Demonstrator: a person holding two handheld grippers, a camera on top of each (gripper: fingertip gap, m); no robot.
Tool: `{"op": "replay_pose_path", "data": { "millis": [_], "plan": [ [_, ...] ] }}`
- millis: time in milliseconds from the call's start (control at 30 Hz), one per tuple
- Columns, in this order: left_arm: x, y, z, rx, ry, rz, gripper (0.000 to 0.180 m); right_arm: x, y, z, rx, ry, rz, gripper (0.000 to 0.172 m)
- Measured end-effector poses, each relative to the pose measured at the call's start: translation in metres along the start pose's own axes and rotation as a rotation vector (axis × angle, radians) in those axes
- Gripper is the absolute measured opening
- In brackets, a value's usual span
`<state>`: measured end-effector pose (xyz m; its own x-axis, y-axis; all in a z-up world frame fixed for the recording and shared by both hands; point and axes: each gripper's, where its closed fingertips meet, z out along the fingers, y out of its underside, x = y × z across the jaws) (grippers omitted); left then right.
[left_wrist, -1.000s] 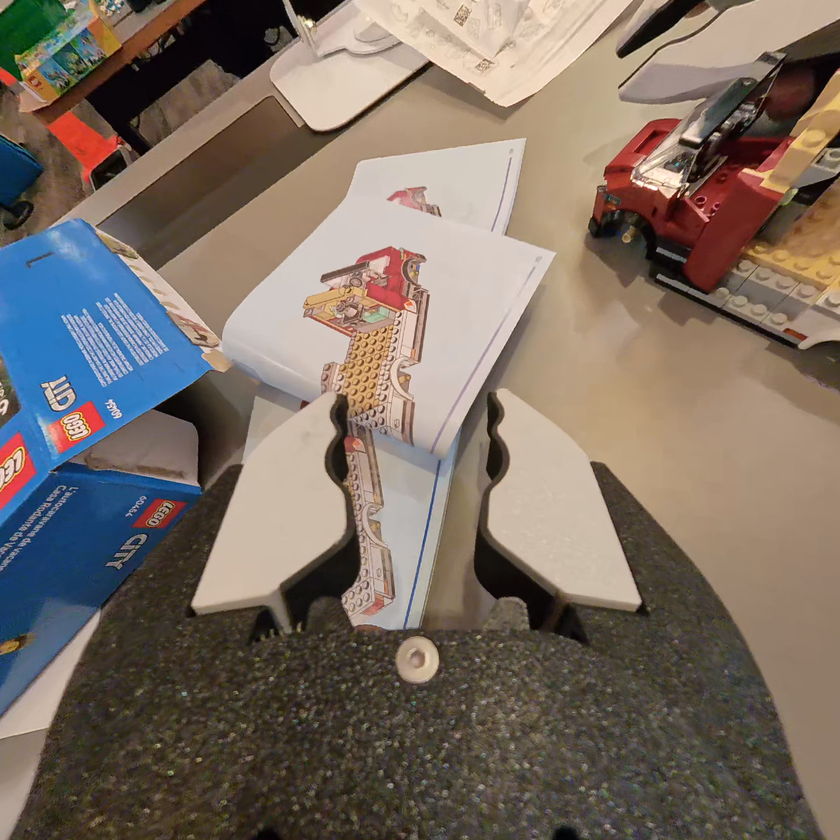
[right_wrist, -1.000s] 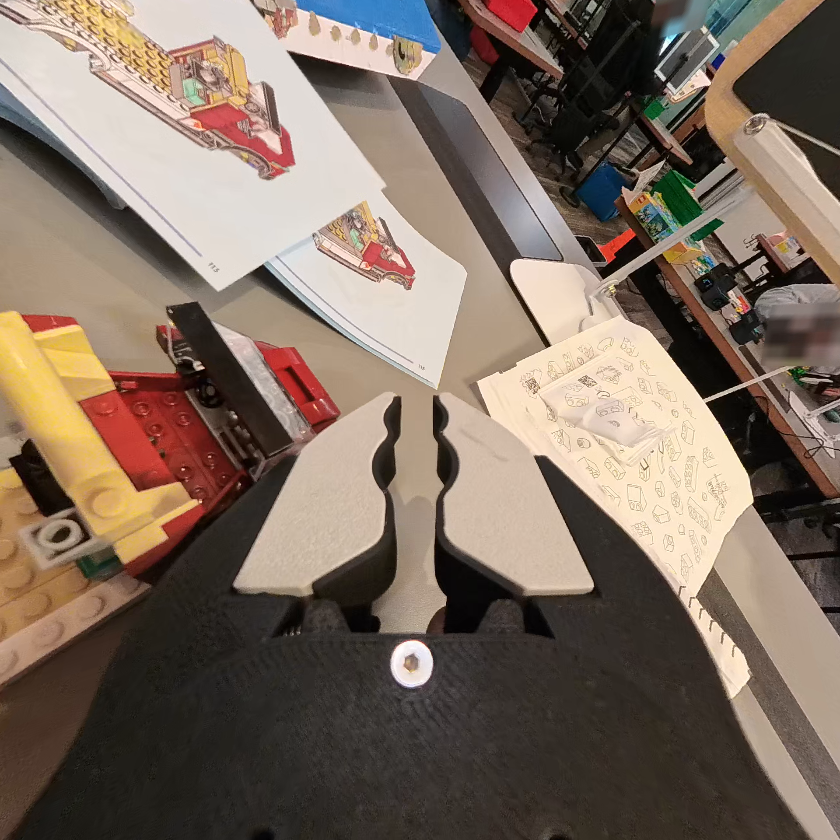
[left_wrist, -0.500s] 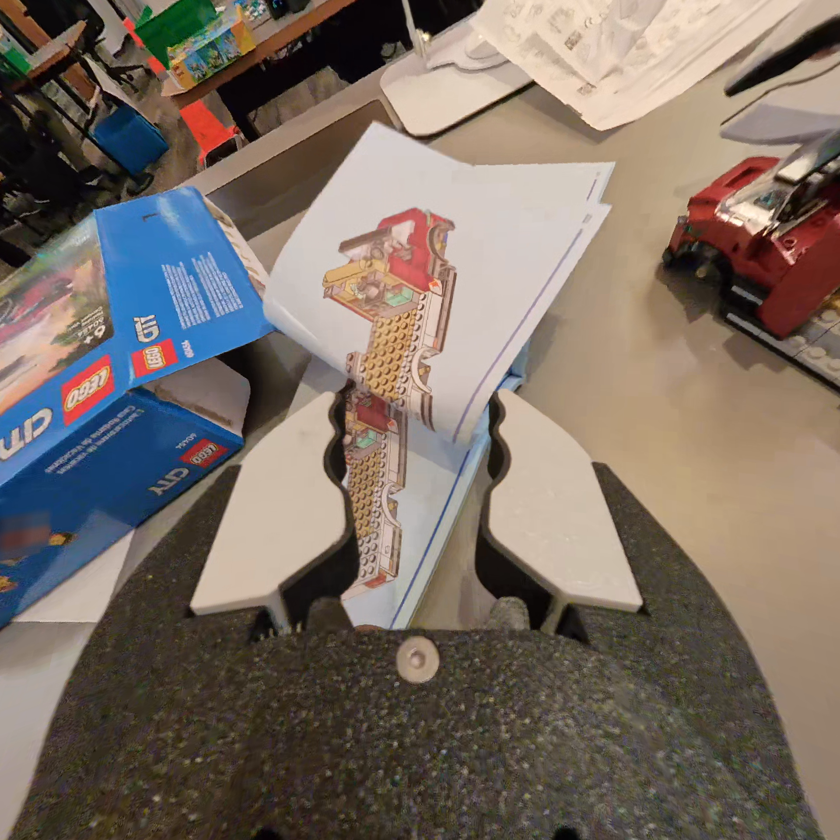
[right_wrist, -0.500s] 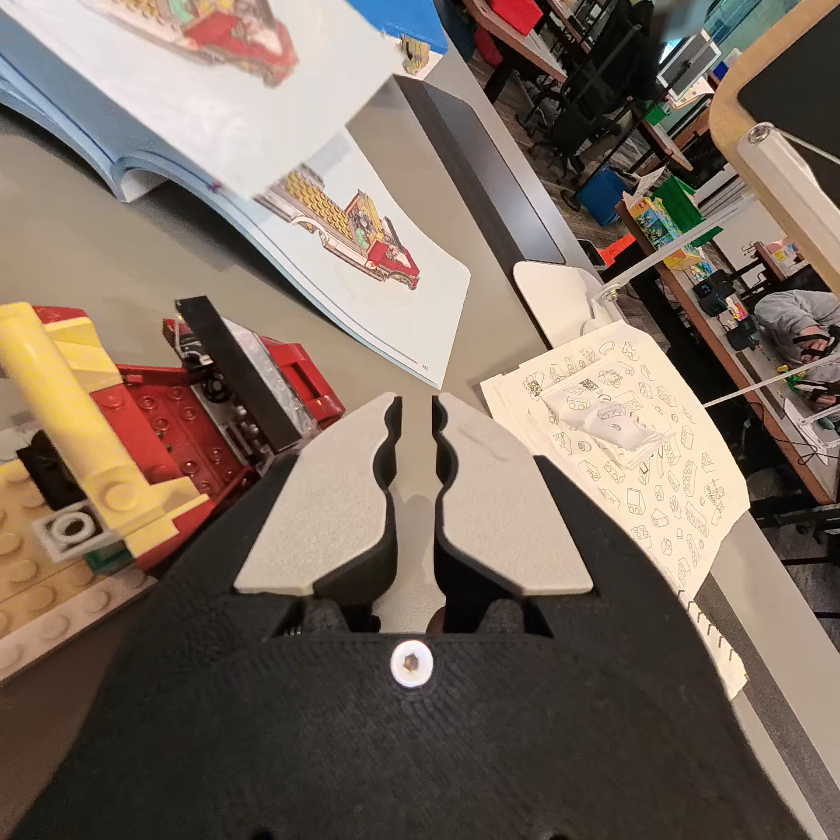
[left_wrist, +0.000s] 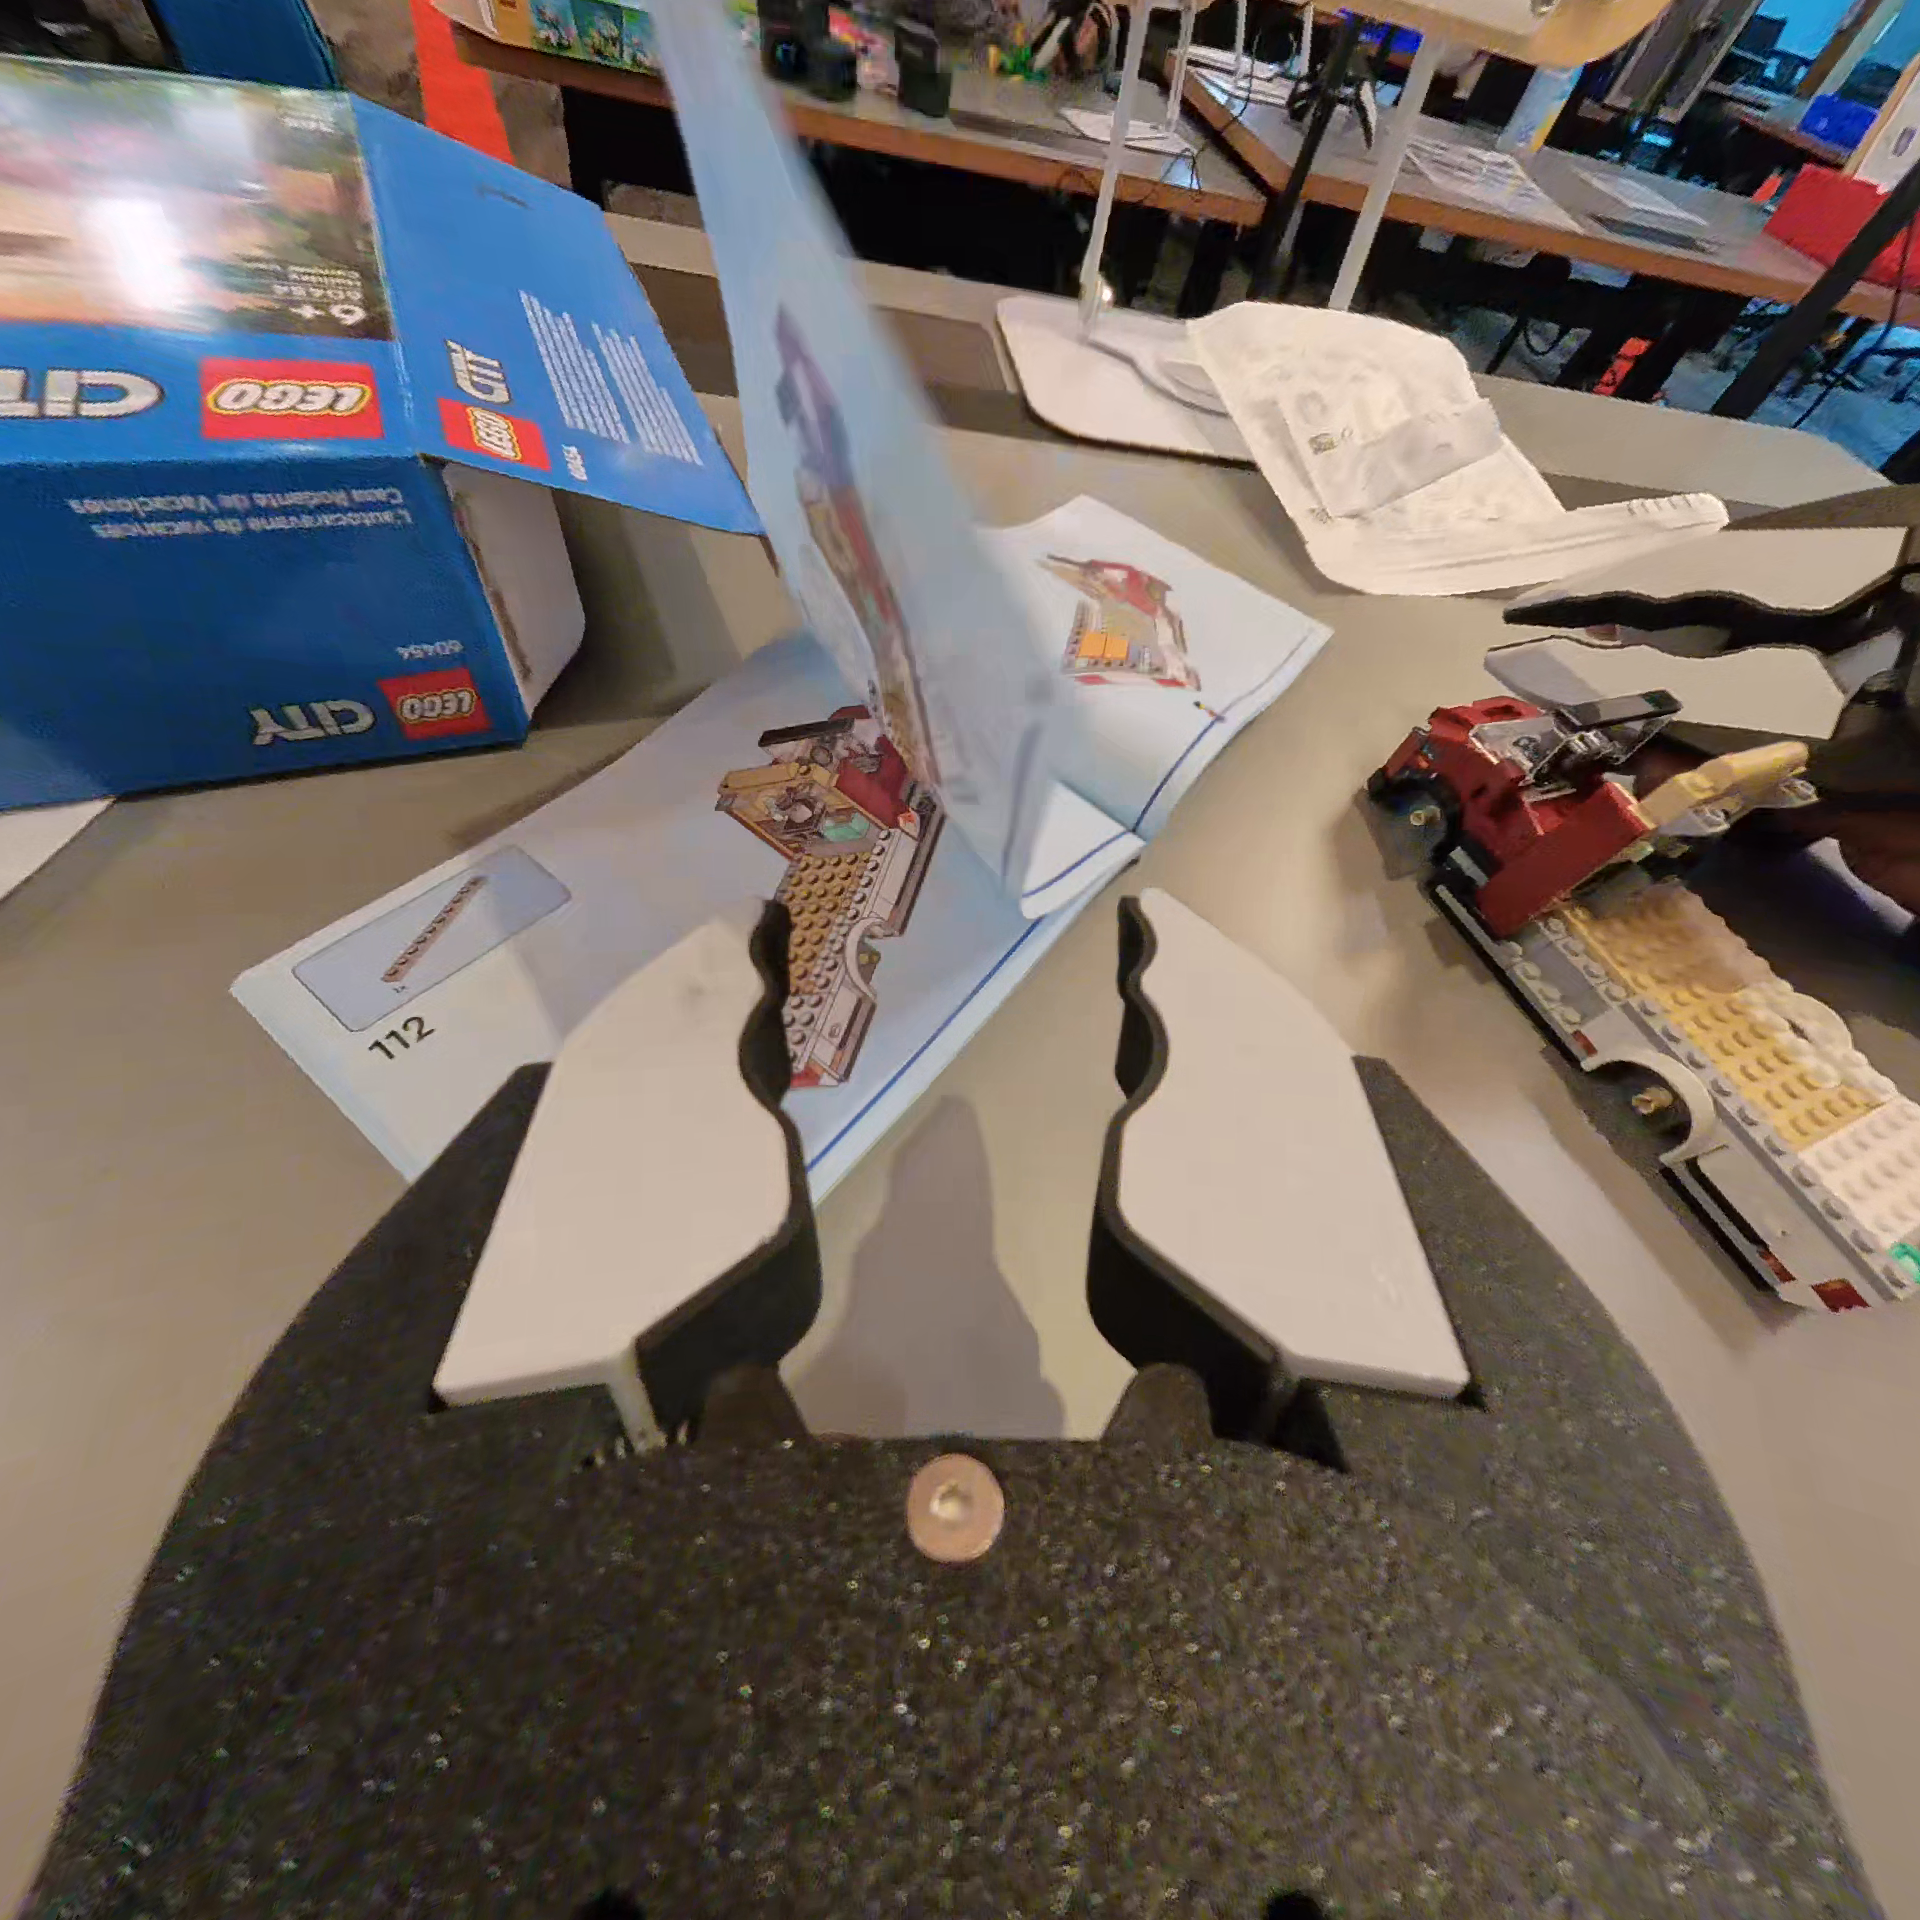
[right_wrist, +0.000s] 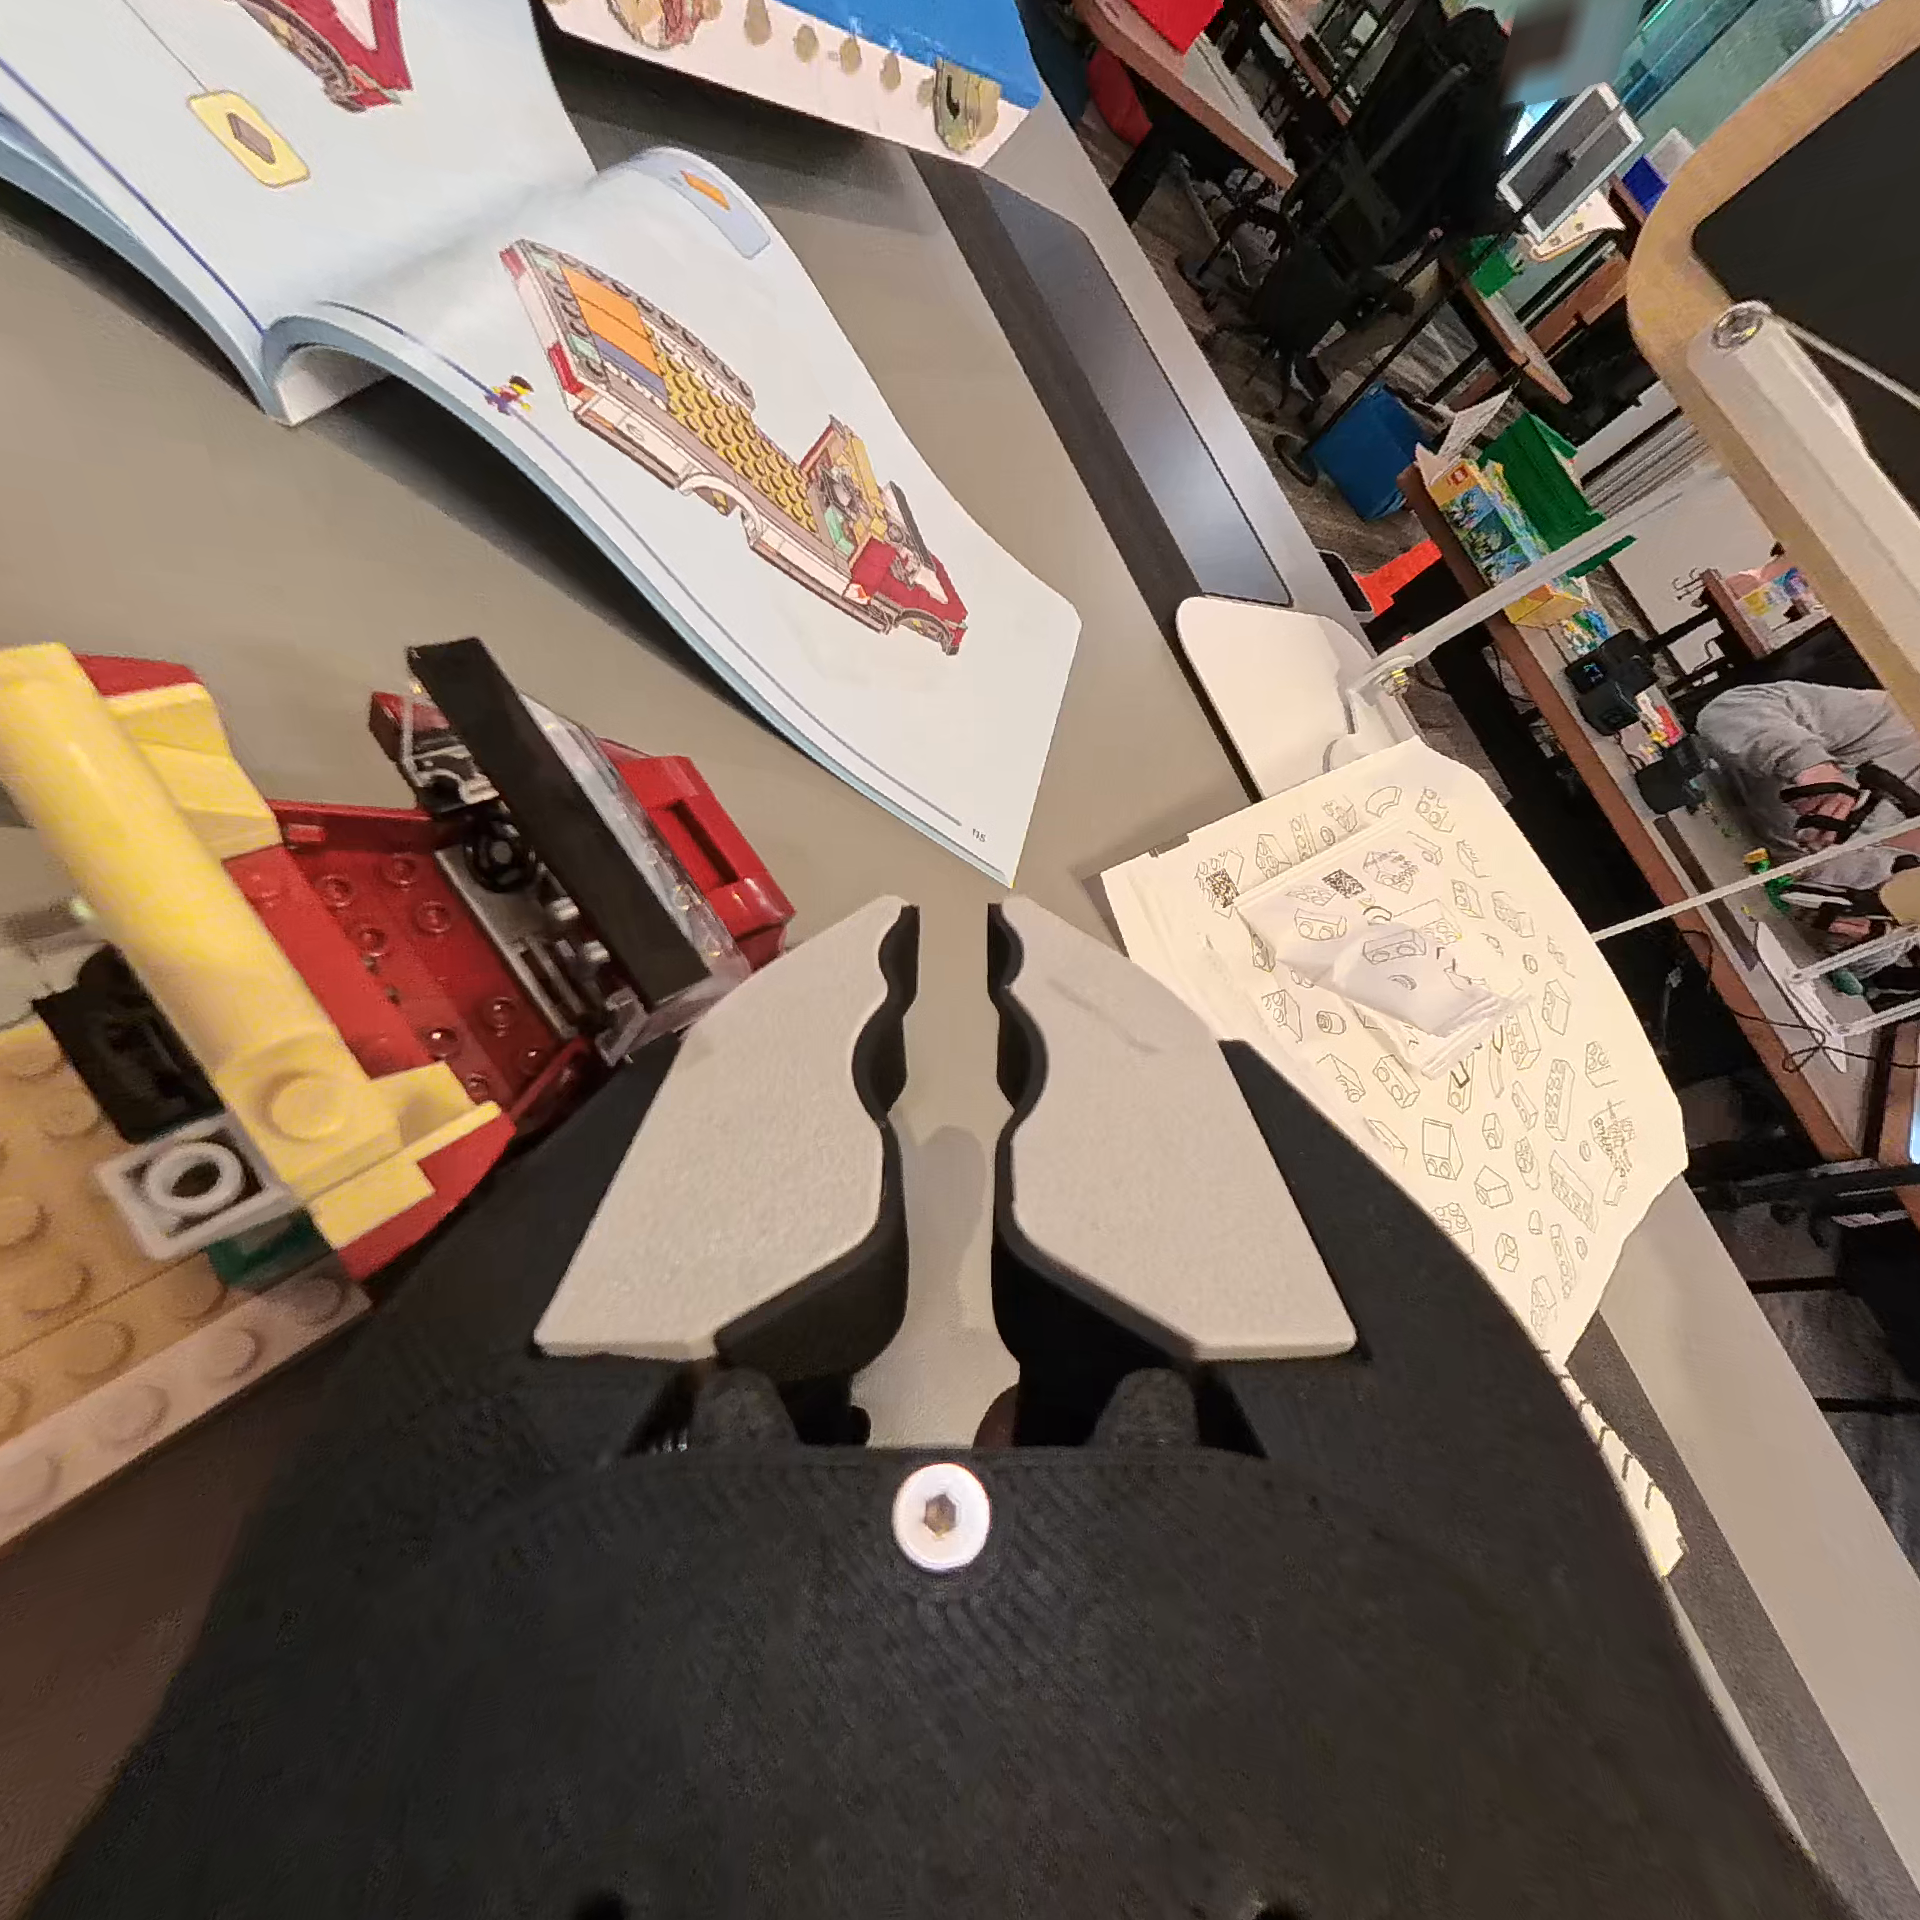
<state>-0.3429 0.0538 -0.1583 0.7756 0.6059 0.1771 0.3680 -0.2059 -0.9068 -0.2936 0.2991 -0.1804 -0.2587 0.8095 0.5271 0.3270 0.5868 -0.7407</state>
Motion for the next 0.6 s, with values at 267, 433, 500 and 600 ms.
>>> {"op": "replay_pose_path", "data": {
  "millis": [267,433,500,600],
  "plan": [
    [-0.016,-0.006,-0.020,0.019,-0.002,-0.042,0.066,0.000,0.002,0.000,-0.010,0.002,-0.006,0.013],
    [-0.011,-0.010,-0.022,0.015,0.223,-0.308,0.058,0.000,0.003,-0.001,-0.016,0.004,-0.011,0.013],
    [-0.008,-0.013,-0.025,0.024,0.335,-0.456,0.057,-0.001,0.004,-0.001,-0.020,0.005,-0.016,0.013],
    [-0.010,-0.014,-0.029,0.030,0.436,-0.591,0.047,-0.001,0.005,-0.002,-0.023,0.007,-0.022,0.013]
  ]
}}
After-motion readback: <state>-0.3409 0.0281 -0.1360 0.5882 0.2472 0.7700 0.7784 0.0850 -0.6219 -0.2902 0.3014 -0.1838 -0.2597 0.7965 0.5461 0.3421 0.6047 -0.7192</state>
